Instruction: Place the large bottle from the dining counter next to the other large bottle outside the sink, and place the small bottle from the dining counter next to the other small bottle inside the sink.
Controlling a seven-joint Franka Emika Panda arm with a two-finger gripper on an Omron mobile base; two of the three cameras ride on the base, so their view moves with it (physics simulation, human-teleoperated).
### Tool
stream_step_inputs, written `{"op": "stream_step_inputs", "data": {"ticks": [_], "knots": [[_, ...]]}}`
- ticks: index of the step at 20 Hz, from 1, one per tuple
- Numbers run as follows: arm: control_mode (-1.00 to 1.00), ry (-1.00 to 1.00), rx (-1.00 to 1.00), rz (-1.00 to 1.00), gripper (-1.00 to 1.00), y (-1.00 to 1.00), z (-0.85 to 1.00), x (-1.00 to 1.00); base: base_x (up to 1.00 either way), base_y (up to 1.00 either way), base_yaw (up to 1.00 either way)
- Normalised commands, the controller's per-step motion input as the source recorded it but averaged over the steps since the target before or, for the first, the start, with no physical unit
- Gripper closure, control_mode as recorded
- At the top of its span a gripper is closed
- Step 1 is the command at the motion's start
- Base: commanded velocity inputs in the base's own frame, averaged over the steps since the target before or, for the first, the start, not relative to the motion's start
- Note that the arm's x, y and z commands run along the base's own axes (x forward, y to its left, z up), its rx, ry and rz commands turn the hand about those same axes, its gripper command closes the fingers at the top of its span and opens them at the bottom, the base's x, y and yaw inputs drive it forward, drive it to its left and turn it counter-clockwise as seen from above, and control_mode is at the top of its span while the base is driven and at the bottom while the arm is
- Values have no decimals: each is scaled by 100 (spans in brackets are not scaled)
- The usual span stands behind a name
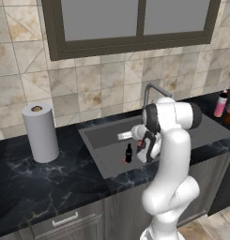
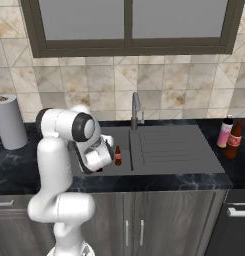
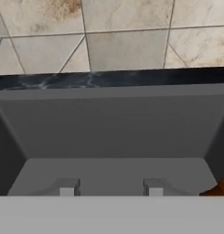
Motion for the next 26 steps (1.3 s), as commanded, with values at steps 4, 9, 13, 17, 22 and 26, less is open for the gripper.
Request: {"op": "stream_step_inputs", "data": {"ticks": [4,9,13,17,22,26], "knots": [[-100,0,4,0,-100,0,-17,32,0,0,0],[-100,-2,3,1,-100,7,0,14,0,0,0],[-100,-1,5,0,-100,25,3,1,0,0,0],[-100,0,0,0,-100,62,0,0,0,0,0],[-100,-4,-3,0,-100,81,11,-7,0,0,0],[-100,-11,-9,0,-100,54,40,-38,0,0,0]]}}
